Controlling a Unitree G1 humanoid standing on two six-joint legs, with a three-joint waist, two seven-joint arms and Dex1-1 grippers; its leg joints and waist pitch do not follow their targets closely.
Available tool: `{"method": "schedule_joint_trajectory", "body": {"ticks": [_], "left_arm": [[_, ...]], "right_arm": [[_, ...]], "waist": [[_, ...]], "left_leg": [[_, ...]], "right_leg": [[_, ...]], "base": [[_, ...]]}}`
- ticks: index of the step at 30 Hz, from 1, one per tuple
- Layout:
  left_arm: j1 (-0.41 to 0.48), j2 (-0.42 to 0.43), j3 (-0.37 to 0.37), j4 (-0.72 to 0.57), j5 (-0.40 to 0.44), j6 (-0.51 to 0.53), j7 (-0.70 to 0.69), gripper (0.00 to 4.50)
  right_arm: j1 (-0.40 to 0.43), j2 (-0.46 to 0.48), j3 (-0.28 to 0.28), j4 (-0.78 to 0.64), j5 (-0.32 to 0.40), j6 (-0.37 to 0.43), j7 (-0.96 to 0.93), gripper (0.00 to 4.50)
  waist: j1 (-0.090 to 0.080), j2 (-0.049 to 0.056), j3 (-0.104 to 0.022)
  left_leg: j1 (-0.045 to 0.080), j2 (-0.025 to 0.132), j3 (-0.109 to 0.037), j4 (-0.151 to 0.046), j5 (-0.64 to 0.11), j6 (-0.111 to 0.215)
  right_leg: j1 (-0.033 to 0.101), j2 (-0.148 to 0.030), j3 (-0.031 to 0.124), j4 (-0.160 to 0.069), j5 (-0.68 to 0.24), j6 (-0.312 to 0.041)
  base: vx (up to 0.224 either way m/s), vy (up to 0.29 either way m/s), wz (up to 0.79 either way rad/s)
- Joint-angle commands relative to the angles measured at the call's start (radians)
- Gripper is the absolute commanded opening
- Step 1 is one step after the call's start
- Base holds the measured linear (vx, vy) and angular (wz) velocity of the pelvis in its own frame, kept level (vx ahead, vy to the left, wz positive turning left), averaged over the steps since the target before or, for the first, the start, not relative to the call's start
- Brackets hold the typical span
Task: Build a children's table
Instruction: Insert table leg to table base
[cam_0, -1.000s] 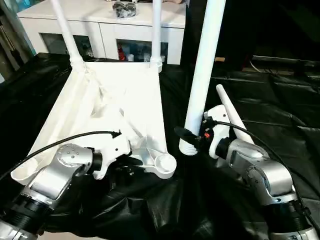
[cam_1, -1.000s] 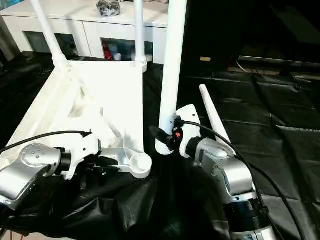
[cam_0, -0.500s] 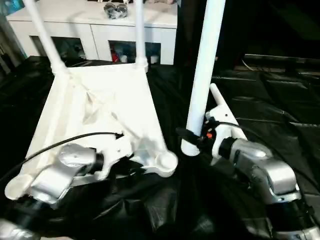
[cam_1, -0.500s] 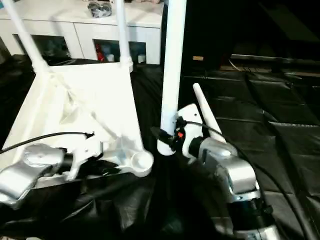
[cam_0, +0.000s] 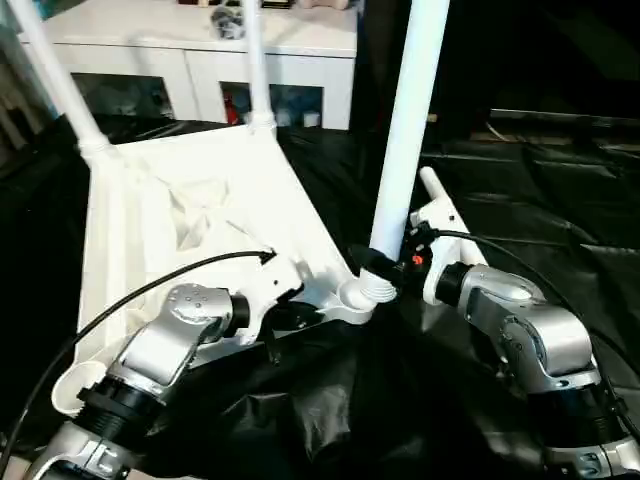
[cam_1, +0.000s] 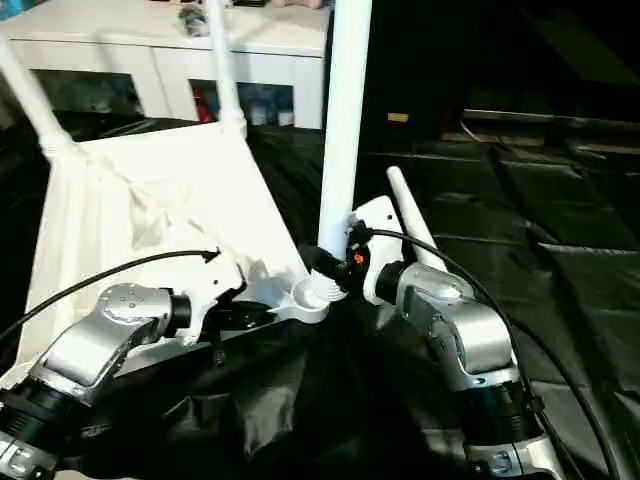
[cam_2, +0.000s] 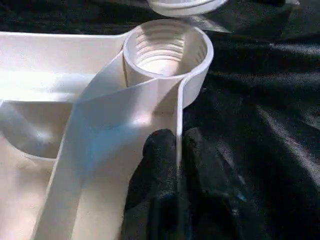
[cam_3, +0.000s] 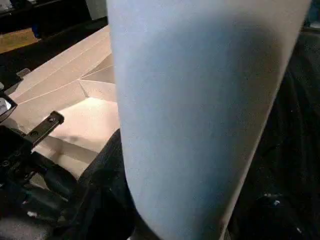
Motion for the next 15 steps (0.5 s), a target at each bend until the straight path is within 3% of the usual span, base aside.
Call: {"method": "schedule_joint_trajectory", "body": {"ticks": [1,8,15], "left_arm": [[-0.016,0.011,-0.006,0.010,0.013,-0.001,0.007,0.72],[-0.001,0.029,0.033,0.038,-0.016,0.023,-0.032,0.75],[0.000,0.050,0.031,0.061,-0.013,0.047,-0.047,0.06]], "right_arm": [[-0.023,-0.003,-0.014,-0.004,0.006,0.004,0.006,1.93],[-0.041,0.017,-0.005,0.021,0.005,-0.009,0.009,1.93],[-0.052,0.038,0.011,0.058,-0.001,-0.026,0.018,1.93]], "waist": [[0.003,0.007,-0.068],[0.003,0.009,-0.067],[-0.003,0.009,-0.064]], "left_leg": [[0.025,0.046,-0.029,-0.069,-0.286,-0.027],[0.024,0.044,-0.029,-0.070,-0.292,-0.032],[0.025,0.044,-0.030,-0.072,-0.322,-0.038]], "right_leg": [[0.034,-0.070,0.043,-0.086,-0.312,-0.171],[0.036,-0.072,0.042,-0.084,-0.306,-0.177],[0.034,-0.073,0.043,-0.088,-0.342,-0.175]], "base": [[0.000,0.000,0.00],[0.000,0.000,0.00],[0.000,0.000,0.00]]}}
